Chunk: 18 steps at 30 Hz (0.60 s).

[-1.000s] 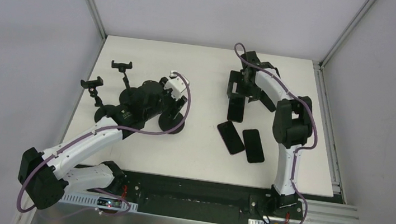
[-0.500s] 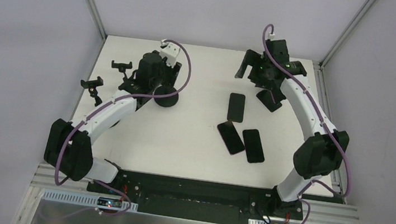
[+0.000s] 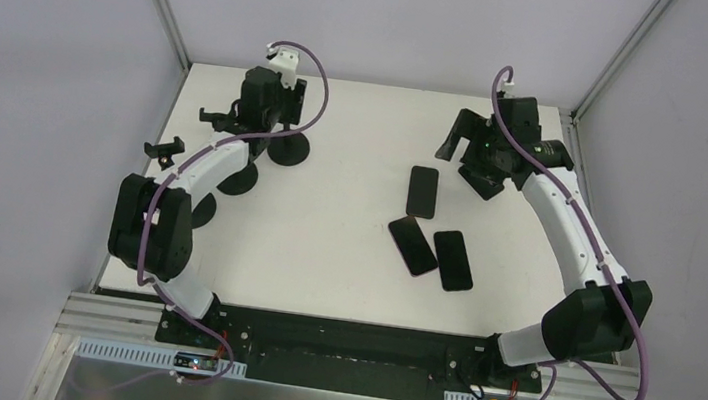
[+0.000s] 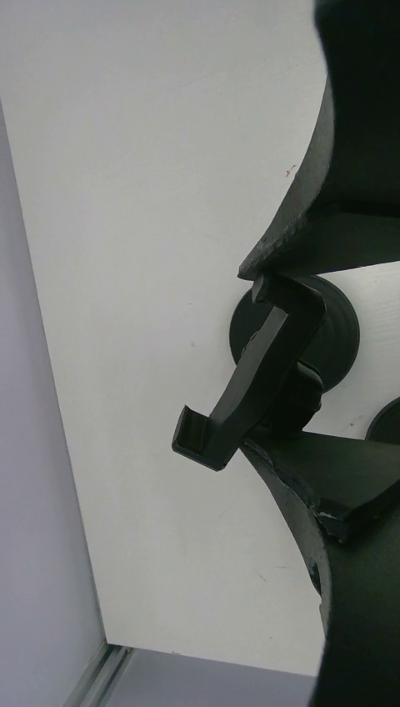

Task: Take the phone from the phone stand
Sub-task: Place the phone stand at the center of the board.

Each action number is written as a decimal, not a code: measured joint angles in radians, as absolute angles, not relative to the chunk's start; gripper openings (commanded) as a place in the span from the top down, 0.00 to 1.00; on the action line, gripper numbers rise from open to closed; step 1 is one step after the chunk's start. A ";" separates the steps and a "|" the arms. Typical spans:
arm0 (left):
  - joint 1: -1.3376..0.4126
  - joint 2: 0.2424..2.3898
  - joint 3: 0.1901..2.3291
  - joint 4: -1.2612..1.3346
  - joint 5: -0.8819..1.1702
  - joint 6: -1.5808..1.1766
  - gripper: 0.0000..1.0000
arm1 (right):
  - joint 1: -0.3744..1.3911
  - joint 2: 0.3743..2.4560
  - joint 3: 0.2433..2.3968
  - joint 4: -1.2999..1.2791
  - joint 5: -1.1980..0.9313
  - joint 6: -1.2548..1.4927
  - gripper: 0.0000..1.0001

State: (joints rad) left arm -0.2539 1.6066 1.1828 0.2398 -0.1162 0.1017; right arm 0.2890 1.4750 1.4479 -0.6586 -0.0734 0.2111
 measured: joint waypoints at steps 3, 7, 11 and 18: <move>-0.249 1.610 1.183 0.249 -0.115 0.091 0.15 | 0.276 1.461 1.436 -0.657 -0.059 0.203 0.01; -0.249 1.610 1.183 0.270 -0.110 0.071 0.01 | 0.247 1.464 1.469 -0.666 -0.048 0.194 0.01; -0.248 1.592 1.172 0.277 -0.102 0.058 0.01 | 0.229 1.481 1.566 -0.686 0.010 0.187 0.01; -0.250 1.430 1.088 0.272 -0.117 0.031 0.01 | 0.194 1.482 1.595 -0.700 0.116 0.198 0.01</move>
